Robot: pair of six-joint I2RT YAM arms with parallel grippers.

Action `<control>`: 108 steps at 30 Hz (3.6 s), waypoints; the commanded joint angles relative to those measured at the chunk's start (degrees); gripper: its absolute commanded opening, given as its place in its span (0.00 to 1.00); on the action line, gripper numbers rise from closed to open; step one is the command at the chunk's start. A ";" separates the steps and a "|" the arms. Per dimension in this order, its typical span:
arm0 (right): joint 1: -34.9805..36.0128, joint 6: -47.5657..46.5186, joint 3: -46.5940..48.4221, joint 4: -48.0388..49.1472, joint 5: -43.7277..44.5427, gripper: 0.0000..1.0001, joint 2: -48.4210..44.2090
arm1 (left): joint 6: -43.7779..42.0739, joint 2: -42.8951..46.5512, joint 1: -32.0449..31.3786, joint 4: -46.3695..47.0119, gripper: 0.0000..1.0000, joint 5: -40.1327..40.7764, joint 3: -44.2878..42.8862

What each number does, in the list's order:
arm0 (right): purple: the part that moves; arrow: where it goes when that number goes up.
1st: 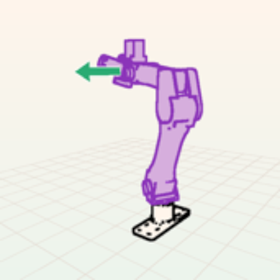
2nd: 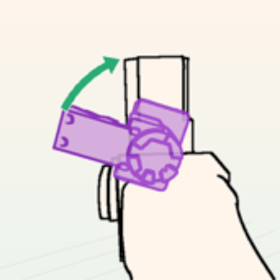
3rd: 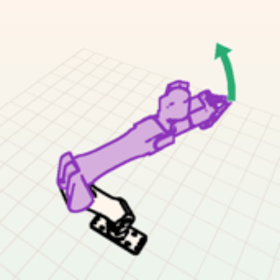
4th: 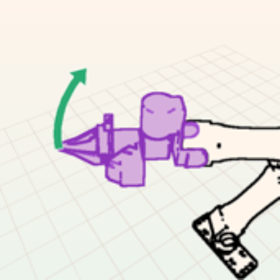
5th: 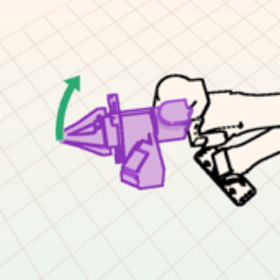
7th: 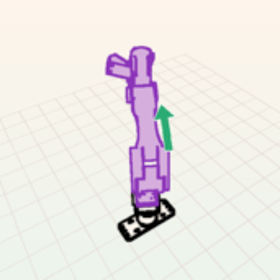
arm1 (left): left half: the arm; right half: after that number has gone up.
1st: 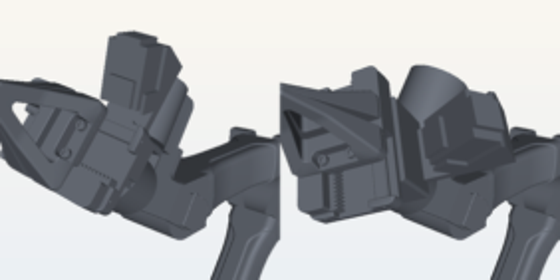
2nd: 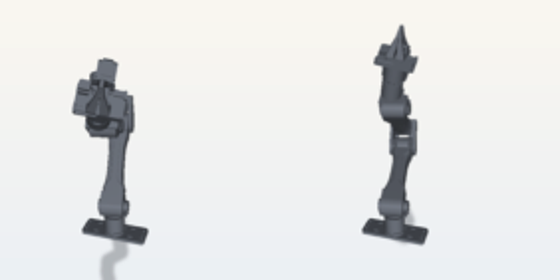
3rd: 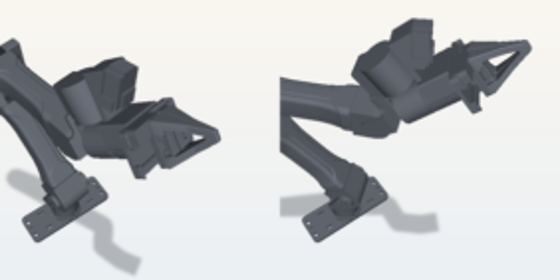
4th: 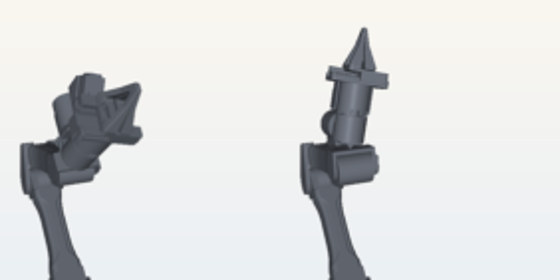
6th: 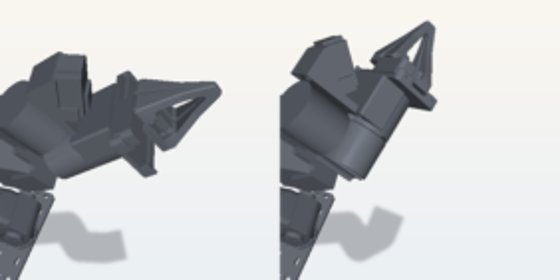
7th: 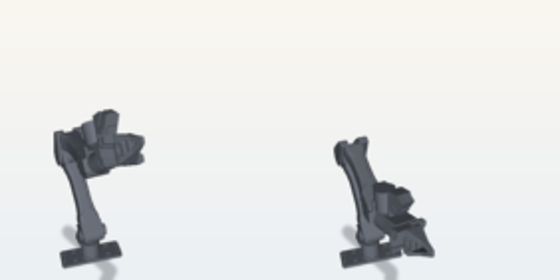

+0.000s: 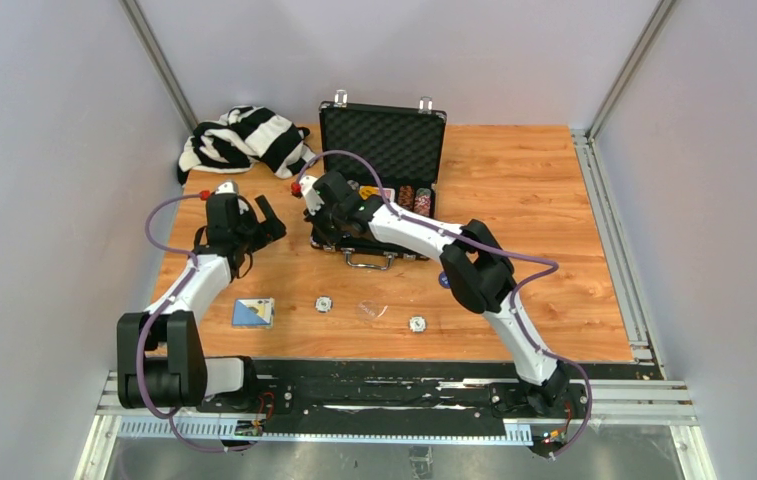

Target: Pack up texas hold em set

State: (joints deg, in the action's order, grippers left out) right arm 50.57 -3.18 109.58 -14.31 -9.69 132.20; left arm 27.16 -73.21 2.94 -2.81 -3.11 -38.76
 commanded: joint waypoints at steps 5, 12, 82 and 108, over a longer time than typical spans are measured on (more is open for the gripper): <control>0.25 -1.13 4.81 -2.74 0.03 0.01 4.45 | -1.56 2.23 0.47 -0.26 0.98 -0.99 2.21; 0.09 -3.06 3.94 -2.72 6.04 0.01 4.75 | -1.58 2.19 0.44 -0.14 0.98 -2.23 2.07; -6.59 15.93 -63.46 3.32 22.89 0.79 -59.35 | -6.22 9.37 -33.39 0.20 0.99 35.39 0.43; -20.42 27.60 -77.12 -10.68 21.33 0.83 -73.04 | -4.65 -0.10 -33.53 0.34 0.98 9.21 -4.34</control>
State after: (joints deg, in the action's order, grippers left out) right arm 31.31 21.58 33.91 -23.05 10.76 60.12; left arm 22.74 -73.54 -30.46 -4.54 8.75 -42.06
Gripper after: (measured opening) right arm 0.817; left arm 0.982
